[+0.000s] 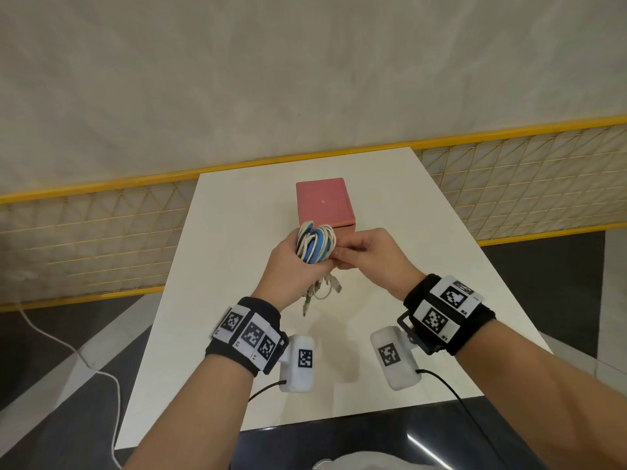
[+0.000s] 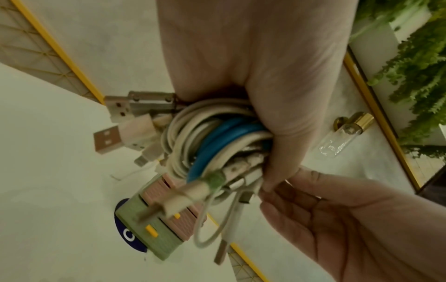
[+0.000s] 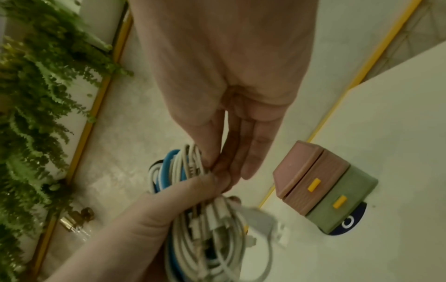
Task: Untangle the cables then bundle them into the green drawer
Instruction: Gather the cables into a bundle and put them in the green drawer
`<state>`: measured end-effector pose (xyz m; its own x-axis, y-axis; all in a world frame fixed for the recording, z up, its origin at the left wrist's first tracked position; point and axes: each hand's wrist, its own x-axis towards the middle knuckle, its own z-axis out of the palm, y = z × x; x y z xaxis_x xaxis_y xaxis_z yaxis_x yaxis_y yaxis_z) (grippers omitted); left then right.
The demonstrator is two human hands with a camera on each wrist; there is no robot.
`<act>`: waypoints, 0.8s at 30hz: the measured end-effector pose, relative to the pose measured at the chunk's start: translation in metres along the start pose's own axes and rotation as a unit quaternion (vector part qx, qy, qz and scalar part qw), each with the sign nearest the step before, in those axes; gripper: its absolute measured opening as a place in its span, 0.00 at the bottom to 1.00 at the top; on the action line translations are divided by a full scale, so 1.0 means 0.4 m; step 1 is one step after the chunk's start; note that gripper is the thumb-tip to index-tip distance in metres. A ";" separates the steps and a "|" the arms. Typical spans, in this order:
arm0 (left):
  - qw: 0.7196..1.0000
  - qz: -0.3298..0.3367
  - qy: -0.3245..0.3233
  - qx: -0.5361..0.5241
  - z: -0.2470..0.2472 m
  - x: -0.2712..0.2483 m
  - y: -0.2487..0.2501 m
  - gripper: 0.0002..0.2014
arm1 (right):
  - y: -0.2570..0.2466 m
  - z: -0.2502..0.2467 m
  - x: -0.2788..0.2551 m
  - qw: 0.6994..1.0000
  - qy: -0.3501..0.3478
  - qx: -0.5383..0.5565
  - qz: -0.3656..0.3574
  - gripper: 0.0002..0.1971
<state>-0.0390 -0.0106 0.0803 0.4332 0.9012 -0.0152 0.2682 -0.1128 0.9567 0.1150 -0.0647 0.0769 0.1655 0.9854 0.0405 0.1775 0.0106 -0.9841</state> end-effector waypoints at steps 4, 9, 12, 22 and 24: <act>0.993 0.003 0.007 0.119 -0.024 0.019 -0.031 0.12 | 0.004 0.010 0.008 0.996 -0.015 -0.083 -0.020 0.09; 0.981 -0.051 0.003 0.189 -0.059 0.062 -0.094 0.11 | 0.056 0.002 0.043 0.989 0.066 -0.130 0.027 0.09; 0.968 -0.073 -0.024 0.238 -0.076 0.103 -0.132 0.28 | 0.098 -0.006 0.053 0.985 0.077 -0.134 0.076 0.09; 0.889 -0.085 -0.140 0.428 0.008 0.291 -0.159 0.53 | 0.302 -0.028 0.166 0.955 0.088 -0.095 0.269 0.32; 0.883 -0.102 -0.141 0.436 0.027 0.312 -0.167 0.53 | 0.337 -0.030 0.207 0.947 0.092 -0.061 0.301 0.34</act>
<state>0.0066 0.1048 0.0114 0.4632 0.8136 -0.3514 0.8727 -0.3496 0.3409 0.1642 0.0164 -0.0505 0.4374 0.7603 -0.4802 0.1065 -0.5740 -0.8119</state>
